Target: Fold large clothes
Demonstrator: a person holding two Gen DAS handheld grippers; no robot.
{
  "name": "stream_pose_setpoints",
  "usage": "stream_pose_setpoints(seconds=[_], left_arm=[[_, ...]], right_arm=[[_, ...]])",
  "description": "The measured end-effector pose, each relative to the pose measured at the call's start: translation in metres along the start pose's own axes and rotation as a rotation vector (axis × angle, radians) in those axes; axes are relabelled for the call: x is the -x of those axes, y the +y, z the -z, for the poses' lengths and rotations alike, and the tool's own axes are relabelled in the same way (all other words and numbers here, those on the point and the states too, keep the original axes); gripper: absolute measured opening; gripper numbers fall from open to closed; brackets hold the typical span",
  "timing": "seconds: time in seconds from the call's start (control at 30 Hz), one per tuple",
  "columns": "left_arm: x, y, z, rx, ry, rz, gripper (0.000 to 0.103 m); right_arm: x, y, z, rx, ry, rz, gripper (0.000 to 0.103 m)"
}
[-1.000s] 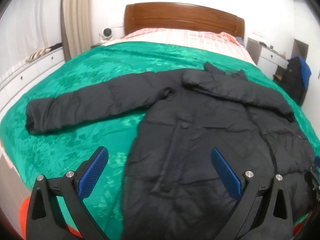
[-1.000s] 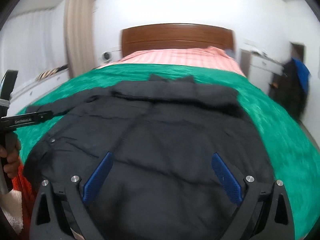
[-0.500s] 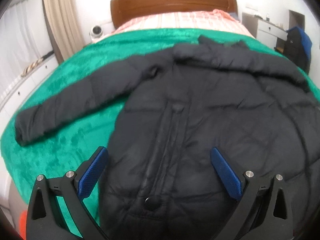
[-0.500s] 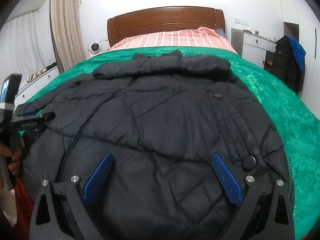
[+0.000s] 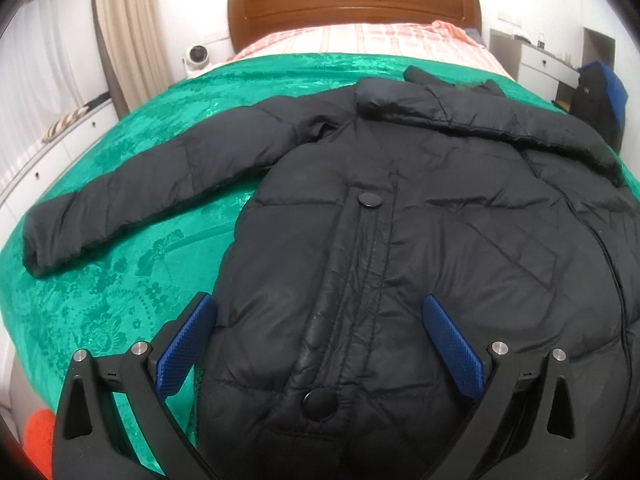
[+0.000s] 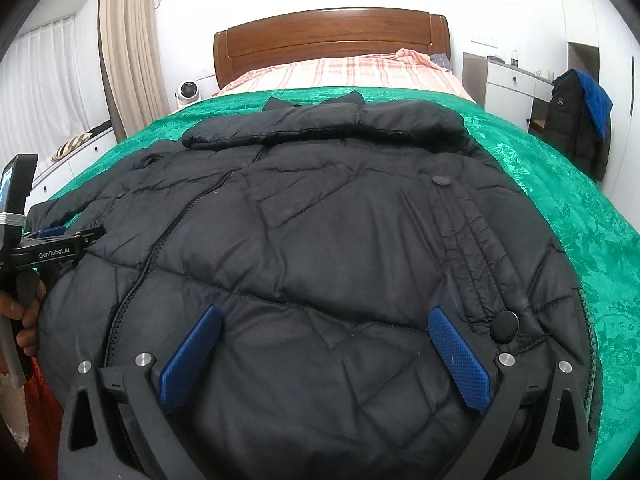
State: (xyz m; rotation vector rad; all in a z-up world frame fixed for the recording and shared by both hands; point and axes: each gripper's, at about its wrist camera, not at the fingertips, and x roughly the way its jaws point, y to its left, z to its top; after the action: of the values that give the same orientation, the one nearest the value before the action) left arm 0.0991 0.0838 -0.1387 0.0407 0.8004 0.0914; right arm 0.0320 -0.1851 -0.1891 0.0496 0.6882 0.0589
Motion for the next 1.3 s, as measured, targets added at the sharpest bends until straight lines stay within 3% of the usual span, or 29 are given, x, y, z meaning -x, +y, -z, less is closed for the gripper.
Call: stream_pose_setpoints(seconds=[0.57,1.0,1.3], left_arm=[[-0.001,0.003,-0.004,0.008,0.026,-0.005,0.103],[0.024,0.022,-0.023,0.093,0.015,0.037,0.103],[0.030,0.038,-0.030,0.136,0.007,0.027,0.103]], right_arm=[[-0.001,0.002,0.001,0.006,0.002,0.006,0.102],[-0.001,0.000,0.002,0.008,0.002,0.009,0.102],[-0.001,0.001,0.002,0.009,0.002,0.009,0.103]])
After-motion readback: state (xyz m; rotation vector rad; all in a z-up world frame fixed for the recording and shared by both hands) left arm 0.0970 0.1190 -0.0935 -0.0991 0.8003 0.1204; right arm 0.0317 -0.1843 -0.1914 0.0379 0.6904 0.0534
